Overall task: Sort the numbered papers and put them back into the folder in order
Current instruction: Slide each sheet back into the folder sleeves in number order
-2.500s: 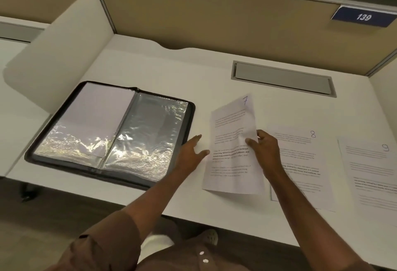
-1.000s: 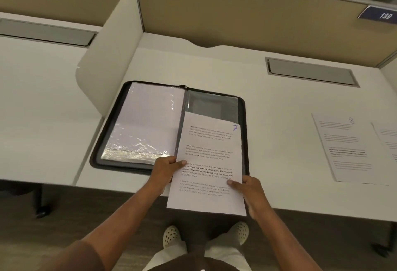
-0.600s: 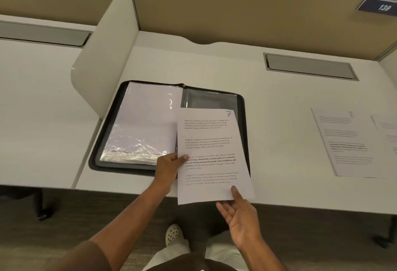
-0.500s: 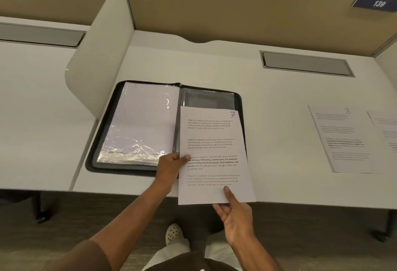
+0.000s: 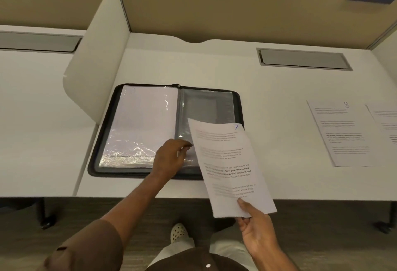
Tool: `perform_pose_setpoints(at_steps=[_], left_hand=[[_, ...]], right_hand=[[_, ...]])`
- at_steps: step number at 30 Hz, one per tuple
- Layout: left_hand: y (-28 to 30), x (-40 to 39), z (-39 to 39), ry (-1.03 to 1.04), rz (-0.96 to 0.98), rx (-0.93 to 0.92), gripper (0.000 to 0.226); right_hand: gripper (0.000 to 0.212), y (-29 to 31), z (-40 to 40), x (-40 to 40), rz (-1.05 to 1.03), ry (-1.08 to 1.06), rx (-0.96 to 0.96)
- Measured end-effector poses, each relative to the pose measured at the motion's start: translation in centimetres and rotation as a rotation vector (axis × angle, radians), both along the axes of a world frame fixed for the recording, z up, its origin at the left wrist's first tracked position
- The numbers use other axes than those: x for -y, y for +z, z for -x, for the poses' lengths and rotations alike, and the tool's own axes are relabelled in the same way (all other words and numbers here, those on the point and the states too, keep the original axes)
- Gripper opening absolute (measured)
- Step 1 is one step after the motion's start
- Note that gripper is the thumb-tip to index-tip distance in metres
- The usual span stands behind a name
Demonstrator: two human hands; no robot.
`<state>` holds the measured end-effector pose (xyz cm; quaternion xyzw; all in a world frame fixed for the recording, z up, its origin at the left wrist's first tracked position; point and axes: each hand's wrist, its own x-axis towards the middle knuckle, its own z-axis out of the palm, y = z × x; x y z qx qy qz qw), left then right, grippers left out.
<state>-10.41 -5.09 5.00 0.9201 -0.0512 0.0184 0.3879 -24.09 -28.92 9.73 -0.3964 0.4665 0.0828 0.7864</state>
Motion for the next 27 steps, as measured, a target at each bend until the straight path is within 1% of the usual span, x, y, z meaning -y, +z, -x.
perform_pose_setpoints(at_steps=[1,2,3,4,5,6,9,10,12,14,17,20,24,27], left_hand=[[0.1,-0.1,-0.4,-0.111,-0.122,0.049,0.015],[0.4,-0.3,-0.7,-0.191,-0.175,0.077,0.015],[0.7,-0.4,-1.2,-0.230,-0.174,0.072,0.013],[0.5,-0.5,-1.7,-0.254,-0.154,0.059,0.017],[0.0,-0.5,-2.4,-0.266,-0.159,0.086,0.024],[-0.9,-0.4,-3.1,-0.297,-0.232,0.143,0.025],[-3.2,-0.4,-4.8,-0.428,-0.458,0.191,0.011],[-3.7,-0.4,-5.0,-0.448,-0.480,0.187,0.011],[-3.6,-0.3,-5.1,-0.431,-0.430,0.151,0.008],[-3.0,-0.1,-5.0,-0.429,-0.394,0.134,0.008],[-2.8,0.3,-4.8,-0.449,-0.409,0.128,0.011],[-3.2,0.2,-4.6,-0.460,-0.388,0.138,0.015],[-3.5,0.1,-5.3,-0.526,-0.449,0.145,0.022],[-3.5,0.4,-5.2,-0.507,-0.482,0.156,0.025]], right_hand=[[0.051,0.1,0.4,0.6,-0.028,0.043,-0.009],[0.053,0.2,0.8,1.2,-0.062,0.085,-0.025],[0.055,0.2,1.2,1.8,-0.099,0.121,-0.048],[0.058,0.1,1.6,2.6,-0.140,0.164,-0.072],[0.060,0.1,1.9,3.3,-0.178,0.206,-0.099],[0.062,0.0,2.1,4.0,-0.214,0.246,-0.130],[0.067,0.0,2.7,5.6,-0.289,0.351,-0.212],[0.073,0.1,2.9,5.9,-0.306,0.381,-0.219],[0.089,0.1,3.1,6.3,-0.313,0.426,-0.219],[0.093,0.2,3.3,6.9,-0.322,0.459,-0.219],[0.081,0.4,3.2,7.5,-0.259,0.510,-0.178],[0.067,0.3,3.1,7.7,-0.115,0.454,-0.133],[0.066,0.2,3.0,7.6,0.043,0.316,-0.067],[0.068,0.3,2.8,7.2,0.100,0.269,-0.043]])
